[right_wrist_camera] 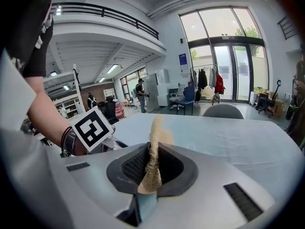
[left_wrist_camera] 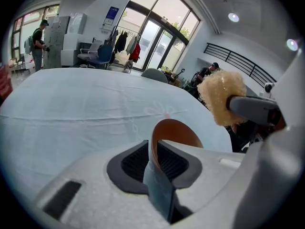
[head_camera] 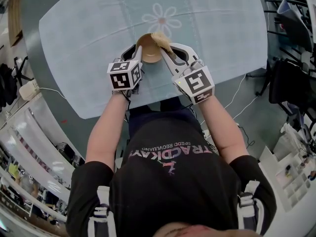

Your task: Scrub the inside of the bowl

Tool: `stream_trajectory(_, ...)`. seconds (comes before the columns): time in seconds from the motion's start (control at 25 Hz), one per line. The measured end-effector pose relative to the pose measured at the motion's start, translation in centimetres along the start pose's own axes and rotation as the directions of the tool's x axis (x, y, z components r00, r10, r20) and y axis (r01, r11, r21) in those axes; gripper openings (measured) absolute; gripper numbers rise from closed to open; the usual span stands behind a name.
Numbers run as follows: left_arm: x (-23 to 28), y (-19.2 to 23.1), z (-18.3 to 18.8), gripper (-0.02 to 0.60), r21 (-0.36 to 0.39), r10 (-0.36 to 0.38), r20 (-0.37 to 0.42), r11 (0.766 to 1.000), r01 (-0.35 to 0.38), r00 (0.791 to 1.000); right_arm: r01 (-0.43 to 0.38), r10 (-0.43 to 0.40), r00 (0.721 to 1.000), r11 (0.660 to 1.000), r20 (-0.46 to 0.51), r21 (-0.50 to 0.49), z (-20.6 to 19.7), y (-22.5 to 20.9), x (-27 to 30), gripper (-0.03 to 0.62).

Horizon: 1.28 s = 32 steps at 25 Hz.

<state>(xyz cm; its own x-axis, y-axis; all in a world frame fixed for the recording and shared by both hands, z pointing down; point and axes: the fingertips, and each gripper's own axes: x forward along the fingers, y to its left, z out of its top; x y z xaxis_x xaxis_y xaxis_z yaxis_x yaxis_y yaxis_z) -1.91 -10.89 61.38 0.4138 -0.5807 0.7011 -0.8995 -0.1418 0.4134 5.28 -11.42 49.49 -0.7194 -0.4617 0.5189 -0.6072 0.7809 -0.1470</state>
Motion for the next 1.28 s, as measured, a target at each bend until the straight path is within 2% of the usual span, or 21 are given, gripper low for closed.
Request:
stream_trajectory(0.12, 0.4, 0.0, 0.1, 0.035, -0.012, 0.000, 0.003, 1.000, 0.000, 1.000, 0.003, -0.004, 0.999, 1.000, -0.031, -0.011, -0.8, -0.4, 0.6, 0.032)
stream_trajectory(0.4, 0.1, -0.7, 0.7, 0.029, -0.020, -0.002, 0.017, 1.000, 0.002, 1.000, 0.004, -0.013, 0.994, 0.997, -0.109, -0.078, -2.2, -0.4, 0.9, 0.032)
stream_trajectory(0.48, -0.4, -0.8, 1.1, 0.029, -0.007, -0.006, 0.026, 1.000, 0.006, 1.000, -0.004, -0.012, 0.991, 0.993, -0.133, -0.120, -2.4, 0.2, 1.2, 0.032)
stream_trajectory(0.56, -1.0, -1.1, 1.3, 0.029, 0.015, -0.008, 0.035, 1.000, 0.007, 0.999, -0.019, -0.015, 0.986, 0.979, -0.166, -0.204, -2.5, 0.9, 1.5, 0.032)
stream_trajectory(0.64, -1.6, -1.4, 1.6, 0.029, 0.035, -0.011, 0.042, 0.999, 0.010, 0.999, -0.034, -0.026, 0.980, 0.956, -0.200, -0.291, -2.8, 1.5, 1.8, 0.032)
stream_trajectory(0.84, -3.1, -2.1, 2.2, 0.029, 0.106, -0.014, 0.069, 0.994, 0.006, 0.997, -0.043, -0.079, 0.964, 0.897, -0.256, -0.439, -3.5, 2.7, 2.3, 0.032)
stream_trajectory(0.96, -4.1, -2.8, 2.9, 0.029, 0.185, -0.013, 0.094, 0.983, -0.004, 0.995, -0.047, -0.145, 0.947, 0.821, -0.287, -0.570, -3.9, 3.0, 2.5, 0.032)
stream_trajectory(1.12, -5.3, -3.4, 3.2, 0.029, 0.308, -0.010, 0.100, 0.951, -0.021, 0.995, -0.070, -0.221, 0.924, 0.704, -0.312, -0.706, -4.2, 3.2, 2.7, 0.032)
stream_trajectory(1.2, -6.2, -3.9, 3.4, 0.029, 0.349, -0.015, 0.106, 0.937, -0.023, 0.994, -0.079, -0.247, 0.913, 0.673, -0.324, -0.735, -4.3, 3.5, 2.6, 0.032)
stream_trajectory(1.28, -7.0, -4.3, 3.7, 0.031, 0.386, -0.020, 0.117, 0.922, -0.027, 0.993, -0.076, -0.268, 0.903, 0.668, -0.334, -0.740, -4.4, 3.6, 2.5, 0.032)
